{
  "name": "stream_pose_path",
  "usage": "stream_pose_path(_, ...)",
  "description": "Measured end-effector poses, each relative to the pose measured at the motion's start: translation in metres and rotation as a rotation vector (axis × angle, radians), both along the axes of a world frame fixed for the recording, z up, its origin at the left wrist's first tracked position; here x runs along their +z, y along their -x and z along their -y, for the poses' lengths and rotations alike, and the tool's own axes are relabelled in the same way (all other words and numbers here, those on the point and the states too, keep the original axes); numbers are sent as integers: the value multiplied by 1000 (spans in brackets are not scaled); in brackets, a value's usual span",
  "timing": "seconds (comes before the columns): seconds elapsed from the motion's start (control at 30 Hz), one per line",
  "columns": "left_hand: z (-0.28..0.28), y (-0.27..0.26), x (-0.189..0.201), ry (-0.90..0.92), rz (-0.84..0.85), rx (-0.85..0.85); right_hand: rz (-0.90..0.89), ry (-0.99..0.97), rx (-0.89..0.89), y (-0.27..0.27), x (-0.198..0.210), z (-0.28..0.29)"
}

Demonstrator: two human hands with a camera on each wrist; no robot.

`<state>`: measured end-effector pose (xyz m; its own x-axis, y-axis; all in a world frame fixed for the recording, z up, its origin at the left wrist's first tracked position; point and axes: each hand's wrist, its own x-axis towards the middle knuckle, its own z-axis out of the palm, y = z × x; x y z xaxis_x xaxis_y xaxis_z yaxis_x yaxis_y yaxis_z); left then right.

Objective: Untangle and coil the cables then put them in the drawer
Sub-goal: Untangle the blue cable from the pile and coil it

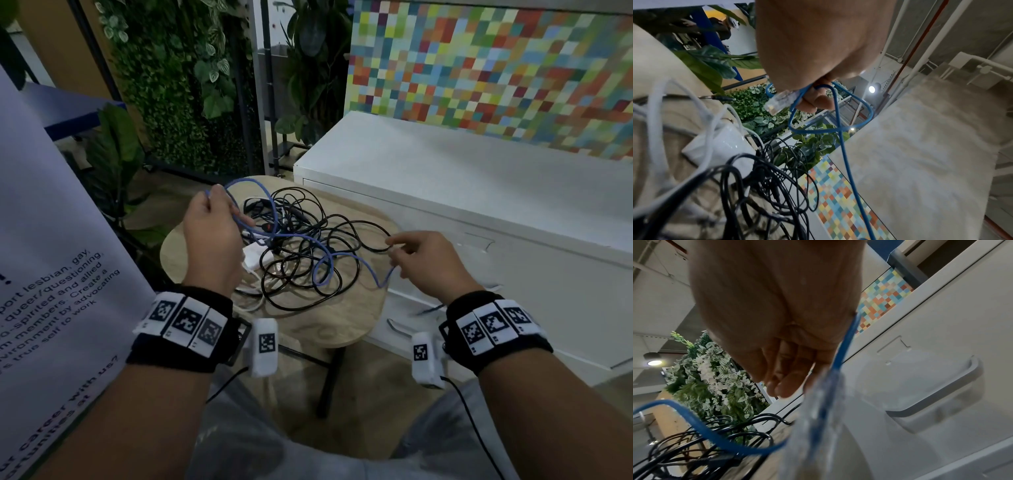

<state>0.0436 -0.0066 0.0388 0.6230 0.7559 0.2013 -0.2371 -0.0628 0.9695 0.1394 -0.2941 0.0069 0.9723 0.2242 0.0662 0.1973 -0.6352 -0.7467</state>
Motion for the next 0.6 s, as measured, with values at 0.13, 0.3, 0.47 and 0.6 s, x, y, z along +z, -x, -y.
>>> stream_pose_path(0.13,19,-3,1,4,-26,-73,32,-177,75,10,12,-14)
stream_pose_path(0.3,54,-7,3,-13,-24,-172,115,-227,148,18,29,-35)
stream_pose_path(0.47,65,-11,9,30,2,-155,383,-262,74,26,31,-38)
stream_pose_path(0.6,61,-9,9,-6,16,-152,154,-88,27,23,28,-26)
